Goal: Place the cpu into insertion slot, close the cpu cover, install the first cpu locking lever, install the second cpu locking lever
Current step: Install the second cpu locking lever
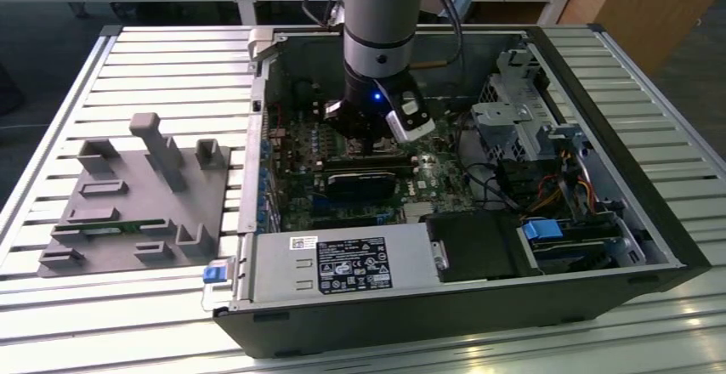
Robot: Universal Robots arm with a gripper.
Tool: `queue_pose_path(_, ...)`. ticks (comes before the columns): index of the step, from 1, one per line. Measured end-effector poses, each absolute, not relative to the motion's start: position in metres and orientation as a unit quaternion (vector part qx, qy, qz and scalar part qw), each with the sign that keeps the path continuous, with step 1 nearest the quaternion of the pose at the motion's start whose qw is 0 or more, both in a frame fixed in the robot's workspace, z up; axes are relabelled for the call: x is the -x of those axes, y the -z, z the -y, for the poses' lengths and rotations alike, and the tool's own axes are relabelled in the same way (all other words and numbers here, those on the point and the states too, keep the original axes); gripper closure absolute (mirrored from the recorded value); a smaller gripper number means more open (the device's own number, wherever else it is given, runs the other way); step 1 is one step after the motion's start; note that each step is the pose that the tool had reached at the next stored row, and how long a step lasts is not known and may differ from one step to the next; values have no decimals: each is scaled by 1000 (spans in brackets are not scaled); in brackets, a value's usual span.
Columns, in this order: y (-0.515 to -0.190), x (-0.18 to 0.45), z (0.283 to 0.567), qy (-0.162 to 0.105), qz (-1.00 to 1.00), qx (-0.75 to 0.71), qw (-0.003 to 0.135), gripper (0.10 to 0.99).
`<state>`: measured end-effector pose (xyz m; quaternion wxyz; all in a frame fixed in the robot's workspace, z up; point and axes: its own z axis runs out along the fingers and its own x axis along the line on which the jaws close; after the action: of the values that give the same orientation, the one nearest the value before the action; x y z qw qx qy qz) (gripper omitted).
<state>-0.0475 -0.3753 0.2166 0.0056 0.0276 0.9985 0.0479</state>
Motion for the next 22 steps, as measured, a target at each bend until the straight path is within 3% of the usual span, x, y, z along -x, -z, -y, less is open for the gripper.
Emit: queue_pose_path(22,-204,64,385,-75,-997,-28,5,980)
